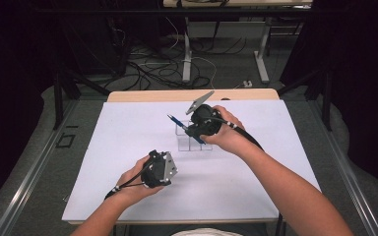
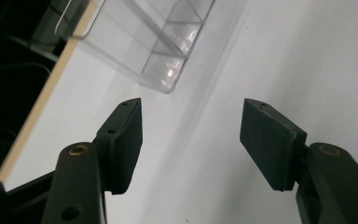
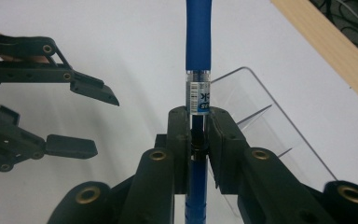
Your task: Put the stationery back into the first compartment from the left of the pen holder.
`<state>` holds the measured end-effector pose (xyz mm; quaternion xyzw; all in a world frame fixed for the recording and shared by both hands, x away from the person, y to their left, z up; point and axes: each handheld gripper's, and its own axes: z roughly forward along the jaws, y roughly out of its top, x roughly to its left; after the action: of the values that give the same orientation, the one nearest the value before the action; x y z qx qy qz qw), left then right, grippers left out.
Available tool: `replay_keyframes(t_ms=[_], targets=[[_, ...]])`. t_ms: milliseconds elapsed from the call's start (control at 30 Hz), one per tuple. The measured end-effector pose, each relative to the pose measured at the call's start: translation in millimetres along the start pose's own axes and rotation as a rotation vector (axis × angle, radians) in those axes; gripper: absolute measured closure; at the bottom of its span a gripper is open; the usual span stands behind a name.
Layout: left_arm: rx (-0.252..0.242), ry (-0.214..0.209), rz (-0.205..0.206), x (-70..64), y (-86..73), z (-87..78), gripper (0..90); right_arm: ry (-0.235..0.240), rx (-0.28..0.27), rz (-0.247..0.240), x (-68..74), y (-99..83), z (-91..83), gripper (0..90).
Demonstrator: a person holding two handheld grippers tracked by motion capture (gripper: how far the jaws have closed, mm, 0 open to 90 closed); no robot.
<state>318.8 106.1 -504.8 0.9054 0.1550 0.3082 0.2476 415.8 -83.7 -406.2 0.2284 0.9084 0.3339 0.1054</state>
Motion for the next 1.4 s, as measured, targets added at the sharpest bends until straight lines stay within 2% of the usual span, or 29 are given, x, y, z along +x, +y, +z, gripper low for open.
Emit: replay_keyframes(t_ms=[100,233,400,467,567,633,667,733,833,900,1000,1067,1133,1200,1300,1333,1400], targets=[[0.006,-0.03,-0.084,5.8,-2.3,-0.8,39.5,-0.008,-0.038,0.019,-2.0,2.1,-1.0,79.7],[-0.017,-0.058,-0.185,13.4,-6.4,-0.8,38.3,-0.028,-0.099,0.044,-4.9,4.5,-1.3,79.7],[-0.029,-0.093,-0.282,22.6,-11.0,-2.2,36.5,-0.067,-0.163,0.06,-7.5,7.6,0.4,79.7],[-0.042,-0.105,-0.32,25.5,-12.8,-1.8,35.1,-0.065,-0.181,0.069,-7.4,8.6,1.4,79.6],[-0.062,-0.095,-0.376,28.8,-15.8,0.5,31.5,-0.083,-0.21,0.071,-8.0,9.7,4.1,79.6],[-0.073,-0.091,-0.402,31.3,-17.9,1.3,29.9,-0.089,-0.224,0.072,-8.7,10.1,6.6,79.7],[-0.06,-0.095,-0.411,33.7,-18.6,0.2,28.1,-0.092,-0.227,0.078,-8.9,10.2,7.7,79.6],[-0.072,-0.068,-0.433,36.1,-20.3,1.6,23.4,-0.09,-0.245,0.088,-10.5,10.1,10.3,79.6],[-0.065,-0.052,-0.468,41.1,-23.2,0.7,16.1,-0.103,-0.282,0.118,-12.8,9.6,14.3,79.6],[-0.078,-0.054,-0.52,43.5,-25.9,1.7,14.7,-0.114,-0.312,0.122,-14.6,8.6,17.6,79.6],[-0.066,-0.065,-0.562,48.6,-30.6,2.8,5.0,-0.133,-0.342,0.137,-15.9,5.9,22.7,79.6],[-0.078,-0.066,-0.589,50.9,-33.7,4.2,3.9,-0.147,-0.348,0.142,-17.0,4.5,25.6,79.6],[-0.08,-0.075,-0.614,52.7,-35.7,5.2,1.1,-0.159,-0.377,0.151,-18.1,2.4,28.1,79.6],[-0.078,-0.083,-0.633,54.3,-37.5,5.6,0.3,-0.159,-0.4,0.177,-19.5,0.3,30.3,79.6],[-0.092,-0.114,-0.677,54.9,-38.6,7.1,0.3,-0.169,-0.416,0.19,-20.2,-1.6,33.5,79.6],[-0.093,-0.106,-0.704,54.1,-37.9,8.4,0.3,-0.172,-0.42,0.191,-20.1,-1.9,34.2,79.6],[-0.085,-0.107,-0.714,54.1,-38.3,9.7,0.3,-0.175,-0.423,0.196,-20.0,-2.3,36.5,79.6]])
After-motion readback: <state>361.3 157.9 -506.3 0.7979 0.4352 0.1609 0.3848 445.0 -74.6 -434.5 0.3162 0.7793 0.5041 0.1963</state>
